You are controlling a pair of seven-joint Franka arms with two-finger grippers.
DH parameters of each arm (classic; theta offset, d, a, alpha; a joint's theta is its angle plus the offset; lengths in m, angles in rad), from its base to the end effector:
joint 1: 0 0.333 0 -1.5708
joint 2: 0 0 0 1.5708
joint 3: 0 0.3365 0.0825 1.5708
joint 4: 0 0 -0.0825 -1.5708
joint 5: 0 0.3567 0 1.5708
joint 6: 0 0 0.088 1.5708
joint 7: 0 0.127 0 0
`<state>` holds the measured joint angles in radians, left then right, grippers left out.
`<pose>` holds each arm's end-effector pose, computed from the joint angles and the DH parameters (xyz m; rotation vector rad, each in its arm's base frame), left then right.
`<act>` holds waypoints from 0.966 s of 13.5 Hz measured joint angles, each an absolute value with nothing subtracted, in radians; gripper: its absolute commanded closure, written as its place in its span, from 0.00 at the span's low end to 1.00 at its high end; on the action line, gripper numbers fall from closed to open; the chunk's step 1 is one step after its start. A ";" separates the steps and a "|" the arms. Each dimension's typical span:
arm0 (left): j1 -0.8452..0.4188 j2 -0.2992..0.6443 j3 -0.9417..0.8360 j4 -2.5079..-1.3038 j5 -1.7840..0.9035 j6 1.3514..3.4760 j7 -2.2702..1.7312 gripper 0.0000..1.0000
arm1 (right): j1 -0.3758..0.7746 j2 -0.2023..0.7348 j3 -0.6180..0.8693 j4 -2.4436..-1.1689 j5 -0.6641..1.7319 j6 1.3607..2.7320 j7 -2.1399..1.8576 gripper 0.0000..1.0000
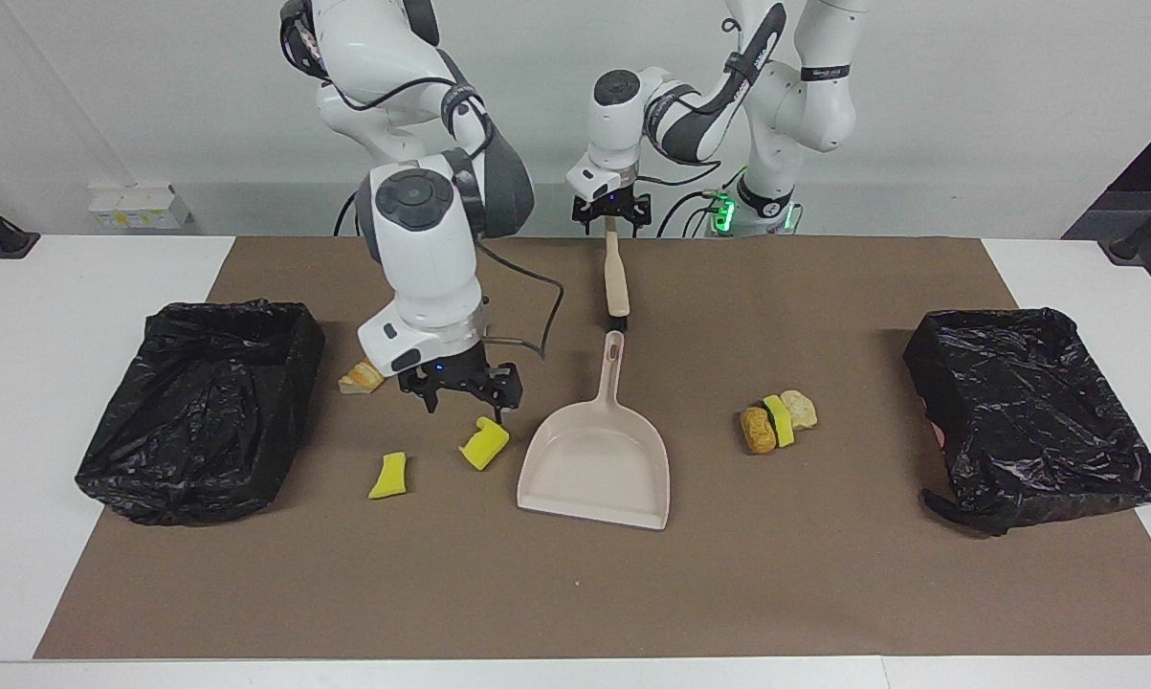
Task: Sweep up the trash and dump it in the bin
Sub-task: 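Grasp the dustpan handle with the right gripper while the left gripper grasps the brush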
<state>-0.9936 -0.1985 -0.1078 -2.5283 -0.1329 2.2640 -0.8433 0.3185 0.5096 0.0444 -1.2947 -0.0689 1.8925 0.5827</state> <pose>0.1807 -0.3679 0.3607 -3.1164 0.2607 0.1591 0.6601 0.2365 0.4658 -3.1204 0.3249 -0.1560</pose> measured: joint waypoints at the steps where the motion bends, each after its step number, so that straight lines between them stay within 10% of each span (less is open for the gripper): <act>1: -0.994 -0.199 -0.108 -2.528 -0.138 2.270 -0.843 0.51 | 0.348 0.531 0.044 -1.276 -0.072 1.893 0.619 0.00; 3: -0.994 -0.199 -0.107 -2.529 -0.142 2.277 -0.843 0.64 | 0.400 0.558 0.044 -1.258 -0.073 1.893 0.676 0.00; 5: -0.994 -0.199 -0.107 -2.530 -0.143 2.278 -0.844 1.00 | 0.452 0.591 0.044 -1.238 -0.073 1.898 0.727 0.00; 13: -0.912 -0.200 -0.075 -2.523 -0.144 2.241 -0.813 1.00 | 0.541 0.672 0.048 -1.204 -0.063 1.945 0.759 0.00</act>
<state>-0.9116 -0.2003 -0.0755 -2.5234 -0.1436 2.2407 -0.8128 0.5408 0.6719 0.0477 -1.2039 -0.0631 1.9449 0.7593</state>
